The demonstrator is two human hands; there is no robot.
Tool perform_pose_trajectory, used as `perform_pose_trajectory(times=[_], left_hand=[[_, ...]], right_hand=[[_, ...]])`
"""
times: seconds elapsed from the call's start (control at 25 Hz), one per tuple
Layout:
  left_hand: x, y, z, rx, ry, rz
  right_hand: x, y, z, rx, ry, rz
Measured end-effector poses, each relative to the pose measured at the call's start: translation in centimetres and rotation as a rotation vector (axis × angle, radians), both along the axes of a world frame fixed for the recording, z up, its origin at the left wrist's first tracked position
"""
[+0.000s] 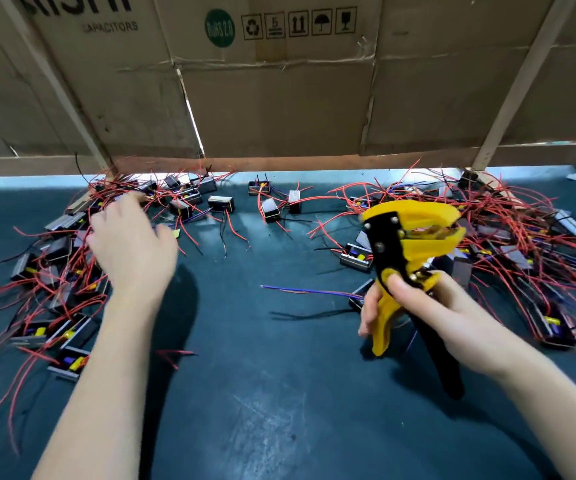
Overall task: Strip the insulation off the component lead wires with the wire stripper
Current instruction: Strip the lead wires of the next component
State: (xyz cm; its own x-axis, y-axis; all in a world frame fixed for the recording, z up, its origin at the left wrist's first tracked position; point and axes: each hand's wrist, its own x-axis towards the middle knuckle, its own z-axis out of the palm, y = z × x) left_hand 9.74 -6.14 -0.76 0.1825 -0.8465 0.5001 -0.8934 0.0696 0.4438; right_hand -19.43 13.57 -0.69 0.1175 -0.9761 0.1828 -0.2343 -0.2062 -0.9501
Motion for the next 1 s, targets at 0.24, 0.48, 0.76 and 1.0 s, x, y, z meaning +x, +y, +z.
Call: perform_pose_trajectory(times=[0.24,0.48,0.76,1.0], left_hand=[[1.9,-1.3,-2.6,0.337,-0.185,0.052],[0.9,-0.9,-2.2,0.186,-0.319,0.035],[-3.8,2.7,-0.1,0.274,-0.104,-0.647],[-6.1,4.3,-0.7,0.256,-0.071,-0.856]], right_hand=[[0.2,0.2,1.2,0.085,0.107,0.056],[0.0,0.5,1.2,0.226,0.044,0.057],[-1.2,1.1,1.7,0.296,0.049,0.145],[-1.3,0.7,1.0,0.236,0.019,0.026]])
